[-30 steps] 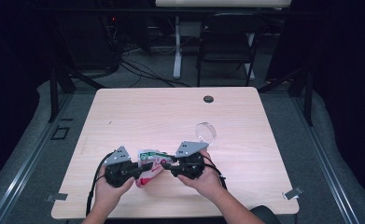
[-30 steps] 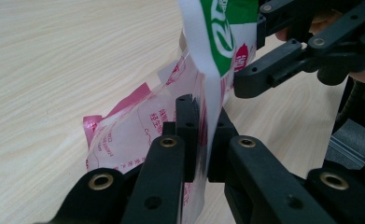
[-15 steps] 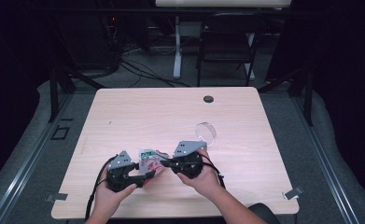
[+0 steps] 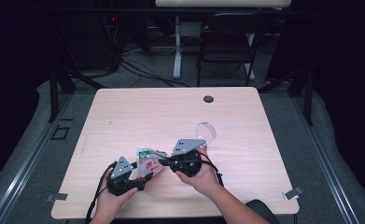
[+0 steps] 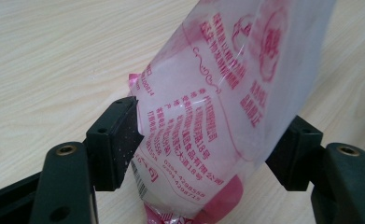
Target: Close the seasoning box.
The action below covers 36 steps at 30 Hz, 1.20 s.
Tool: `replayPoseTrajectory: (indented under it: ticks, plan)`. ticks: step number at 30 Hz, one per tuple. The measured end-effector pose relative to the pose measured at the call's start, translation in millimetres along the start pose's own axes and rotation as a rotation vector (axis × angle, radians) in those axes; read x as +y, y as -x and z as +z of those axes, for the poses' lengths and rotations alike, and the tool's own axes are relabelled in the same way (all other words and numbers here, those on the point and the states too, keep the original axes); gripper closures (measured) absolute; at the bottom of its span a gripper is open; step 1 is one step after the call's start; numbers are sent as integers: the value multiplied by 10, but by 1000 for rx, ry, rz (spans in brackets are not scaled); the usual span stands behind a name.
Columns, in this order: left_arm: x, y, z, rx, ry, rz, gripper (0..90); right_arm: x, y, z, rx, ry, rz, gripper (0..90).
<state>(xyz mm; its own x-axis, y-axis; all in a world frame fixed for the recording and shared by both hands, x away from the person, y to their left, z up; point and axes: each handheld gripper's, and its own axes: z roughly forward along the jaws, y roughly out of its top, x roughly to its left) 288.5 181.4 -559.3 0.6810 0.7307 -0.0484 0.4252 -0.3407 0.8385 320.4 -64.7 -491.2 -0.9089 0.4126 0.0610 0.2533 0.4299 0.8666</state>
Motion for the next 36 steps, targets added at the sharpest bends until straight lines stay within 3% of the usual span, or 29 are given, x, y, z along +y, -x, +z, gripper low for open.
replayPoseTrajectory:
  ticks: [2,7,13,17,18,22,29,36]
  plan:
    - [-10,-9,21,15,-3,-1,310,1,0,1,-1,-1,-1,900]
    - [-48,-45,75,2,12,-24,297,-1,0,-3,-1,0,-3,900]
    - [-90,-113,155,-28,2,-89,251,-2,-2,-5,-3,1,-5,900]
    - [-103,-124,183,-31,-4,-96,234,-3,-8,-5,-4,2,-7,900]
    - [-109,-123,204,-34,-12,-107,227,-3,-9,-5,-4,2,-7,900]
    - [-130,-120,319,-49,-133,-138,220,-8,-12,-8,-9,1,-8,900]
    - [-105,-113,367,-38,-157,-105,223,-21,-19,-13,-10,2,-5,900]
    - [-74,-77,410,-1,-182,-45,220,-30,-33,-13,-22,2,-5,900]
